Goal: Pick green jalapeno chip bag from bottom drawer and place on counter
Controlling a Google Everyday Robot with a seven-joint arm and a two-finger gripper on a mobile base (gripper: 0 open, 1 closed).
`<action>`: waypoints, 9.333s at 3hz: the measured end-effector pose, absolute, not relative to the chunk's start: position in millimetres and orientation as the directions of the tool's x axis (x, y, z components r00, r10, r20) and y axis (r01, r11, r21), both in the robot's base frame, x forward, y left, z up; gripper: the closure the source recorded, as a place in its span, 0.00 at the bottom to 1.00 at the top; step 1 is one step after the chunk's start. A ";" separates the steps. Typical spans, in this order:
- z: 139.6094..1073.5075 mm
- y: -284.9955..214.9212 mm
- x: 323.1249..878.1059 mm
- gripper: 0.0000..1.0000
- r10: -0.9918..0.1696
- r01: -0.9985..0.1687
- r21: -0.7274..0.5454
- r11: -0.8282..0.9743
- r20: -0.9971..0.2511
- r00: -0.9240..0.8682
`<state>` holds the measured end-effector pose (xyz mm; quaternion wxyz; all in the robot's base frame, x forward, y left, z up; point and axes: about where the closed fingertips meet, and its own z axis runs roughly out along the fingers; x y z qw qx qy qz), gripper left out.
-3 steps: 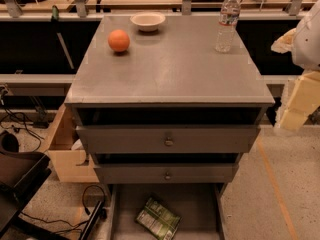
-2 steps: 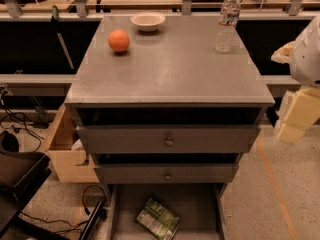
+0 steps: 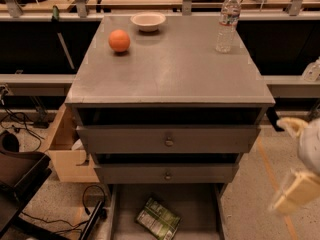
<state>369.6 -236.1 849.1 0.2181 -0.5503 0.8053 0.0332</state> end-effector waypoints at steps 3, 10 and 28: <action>686.2 -246.6 328.2 0.00 -0.747 -0.892 -0.076 0.446 -0.581 -0.324; 457.1 -43.6 423.3 0.00 -0.424 -0.845 0.111 0.523 -0.826 -0.371; 135.1 38.9 492.1 0.85 -0.459 -0.777 0.160 0.609 -0.728 -0.509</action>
Offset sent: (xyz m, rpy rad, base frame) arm -0.0554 -0.0146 -0.2377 0.3379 0.0158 -0.0320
